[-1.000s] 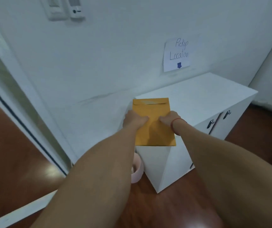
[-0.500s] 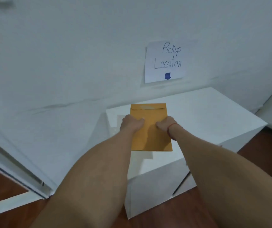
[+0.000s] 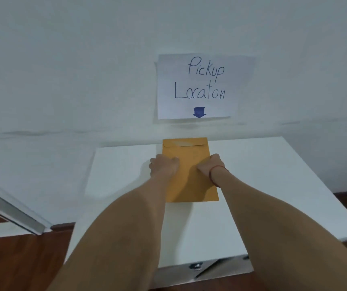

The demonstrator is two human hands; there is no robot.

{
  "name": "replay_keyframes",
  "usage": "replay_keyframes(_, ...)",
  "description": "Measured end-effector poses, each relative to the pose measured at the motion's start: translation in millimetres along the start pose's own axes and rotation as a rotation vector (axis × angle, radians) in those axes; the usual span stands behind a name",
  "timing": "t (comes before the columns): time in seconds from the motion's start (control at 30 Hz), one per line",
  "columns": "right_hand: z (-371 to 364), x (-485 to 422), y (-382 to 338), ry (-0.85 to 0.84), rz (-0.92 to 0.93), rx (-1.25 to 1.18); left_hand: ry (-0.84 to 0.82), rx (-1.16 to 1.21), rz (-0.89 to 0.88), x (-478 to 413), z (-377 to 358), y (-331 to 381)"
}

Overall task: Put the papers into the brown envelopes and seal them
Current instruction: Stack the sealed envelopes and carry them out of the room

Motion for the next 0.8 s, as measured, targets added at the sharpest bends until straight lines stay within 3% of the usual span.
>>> replay_keyframes(0.43, 30, -97, 26, 0.027, 0.048, 0.064, 0.121, -0.033, 0.162, -31, -71, 41)
replay_keyframes(0.8, 28, -109, 23, 0.096, 0.134, 0.436, 0.184, -0.15, 0.157, -46, -76, 55)
Point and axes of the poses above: each hand's wrist, its own x-axis away from the middle knuckle, its own z-axis out of the back of the hand, y = z × x, the point moved 4 cm from there along -x, towards the middle knuckle, and after that the axes turned 4 degrees about z, right-handed, at the moved point
